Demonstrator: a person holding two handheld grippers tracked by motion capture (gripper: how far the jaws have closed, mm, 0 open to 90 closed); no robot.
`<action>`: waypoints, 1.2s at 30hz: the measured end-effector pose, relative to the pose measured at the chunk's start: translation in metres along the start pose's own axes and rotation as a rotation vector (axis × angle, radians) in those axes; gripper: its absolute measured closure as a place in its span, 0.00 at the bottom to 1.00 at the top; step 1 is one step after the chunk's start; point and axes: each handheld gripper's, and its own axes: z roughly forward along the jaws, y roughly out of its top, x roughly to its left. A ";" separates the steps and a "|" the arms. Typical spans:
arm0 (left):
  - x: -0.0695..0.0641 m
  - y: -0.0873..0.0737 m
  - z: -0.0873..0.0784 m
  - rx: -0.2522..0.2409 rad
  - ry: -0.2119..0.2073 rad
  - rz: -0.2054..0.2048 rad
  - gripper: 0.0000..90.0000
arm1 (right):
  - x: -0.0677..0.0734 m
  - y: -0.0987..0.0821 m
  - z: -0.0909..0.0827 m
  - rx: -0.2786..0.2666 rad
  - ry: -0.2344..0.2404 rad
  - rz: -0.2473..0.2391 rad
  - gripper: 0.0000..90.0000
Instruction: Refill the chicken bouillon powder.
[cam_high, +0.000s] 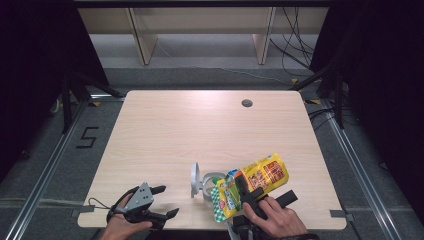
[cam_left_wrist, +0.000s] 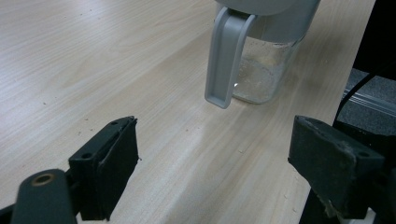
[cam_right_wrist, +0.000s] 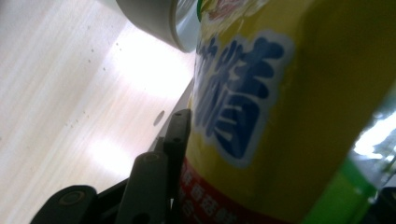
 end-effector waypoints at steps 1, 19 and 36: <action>0.000 0.000 0.000 0.000 0.000 0.000 0.17 | -0.001 0.000 0.000 0.004 0.007 -0.018 0.72; 0.001 0.000 -0.001 -0.003 0.002 0.014 0.17 | -0.001 -0.002 -0.003 -0.011 0.010 -0.047 0.72; 0.002 0.000 0.000 0.005 0.006 -0.002 0.17 | -0.001 -0.008 -0.003 -0.014 0.018 -0.106 0.72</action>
